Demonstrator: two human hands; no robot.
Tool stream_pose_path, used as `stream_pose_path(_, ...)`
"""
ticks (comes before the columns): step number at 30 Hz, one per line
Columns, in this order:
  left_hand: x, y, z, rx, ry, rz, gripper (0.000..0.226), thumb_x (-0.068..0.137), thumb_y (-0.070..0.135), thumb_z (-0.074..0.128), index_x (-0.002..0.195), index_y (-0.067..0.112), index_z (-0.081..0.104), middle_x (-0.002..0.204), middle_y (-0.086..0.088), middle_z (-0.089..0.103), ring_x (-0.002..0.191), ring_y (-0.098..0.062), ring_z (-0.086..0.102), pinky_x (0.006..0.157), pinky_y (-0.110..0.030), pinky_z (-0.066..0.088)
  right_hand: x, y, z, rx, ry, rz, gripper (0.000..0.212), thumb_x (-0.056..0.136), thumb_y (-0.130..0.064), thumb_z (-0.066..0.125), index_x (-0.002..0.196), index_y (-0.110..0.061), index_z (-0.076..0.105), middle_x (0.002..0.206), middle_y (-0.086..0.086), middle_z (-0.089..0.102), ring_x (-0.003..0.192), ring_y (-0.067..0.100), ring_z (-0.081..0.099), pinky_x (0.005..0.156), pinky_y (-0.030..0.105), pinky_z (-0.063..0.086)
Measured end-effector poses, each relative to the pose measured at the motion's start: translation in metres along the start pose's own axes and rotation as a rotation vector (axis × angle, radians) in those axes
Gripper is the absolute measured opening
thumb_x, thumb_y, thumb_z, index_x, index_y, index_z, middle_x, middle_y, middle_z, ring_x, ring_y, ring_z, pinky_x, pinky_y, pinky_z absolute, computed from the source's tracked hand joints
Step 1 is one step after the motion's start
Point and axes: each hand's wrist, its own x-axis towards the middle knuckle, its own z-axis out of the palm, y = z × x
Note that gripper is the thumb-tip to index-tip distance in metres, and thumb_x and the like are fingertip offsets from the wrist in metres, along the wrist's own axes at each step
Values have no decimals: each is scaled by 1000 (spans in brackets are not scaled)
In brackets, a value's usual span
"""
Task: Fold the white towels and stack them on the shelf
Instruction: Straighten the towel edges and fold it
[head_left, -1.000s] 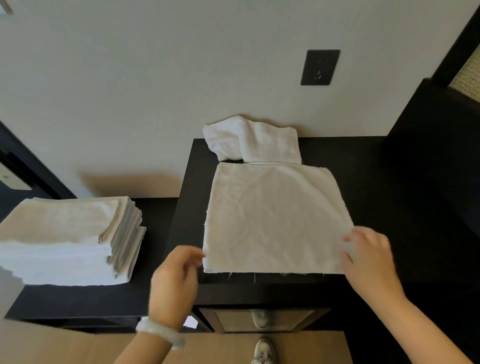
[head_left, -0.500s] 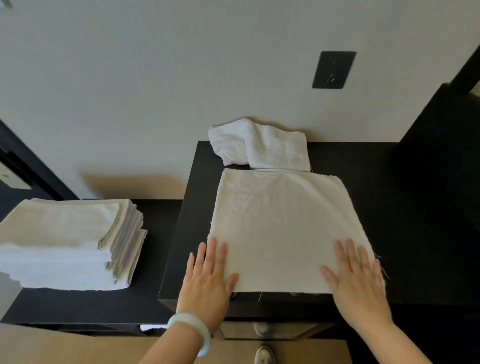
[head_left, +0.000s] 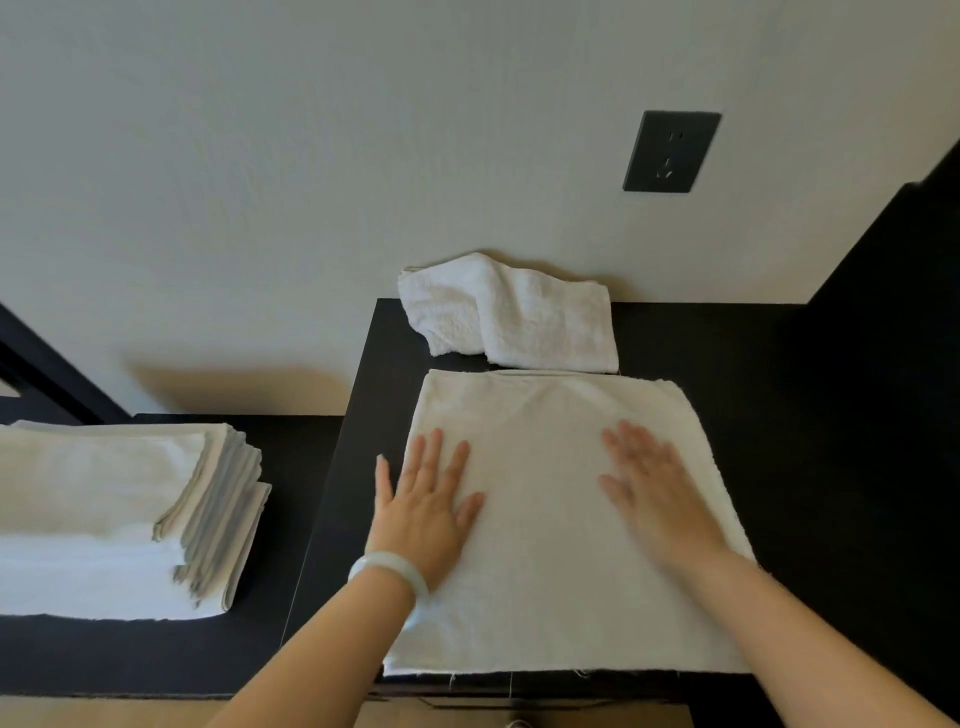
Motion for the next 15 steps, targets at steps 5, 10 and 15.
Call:
stream_pose_path(5,-2,-1,-6,18,42,-93,75,84,63,-24,147,25,-28,157,0,-29,144,-24,-28,116,-47,-21,-3,61,-23,-107,105,379,78,88,-65,-10,152,-21,-6,166,1,-1,151,14,-9,123,41,-8)
stream_pose_path(10,52,58,-20,-14,83,216,64,95,49,-6,153,23,-17,160,1,-26,144,-21,-31,117,-43,-22,37,-25,-14,-1,49,-202,61,106,-47,21,150,-26,-15,154,-16,-27,143,-1,-30,111,22,-29)
stream_pose_path(15,96,32,-11,20,14,87,60,100,54,5,151,34,-20,160,6,-26,147,-16,-25,119,-49,-14,76,3,-23,24,-6,-112,61,107,-46,23,158,-25,-2,163,-12,-13,147,1,-18,116,23,-20)
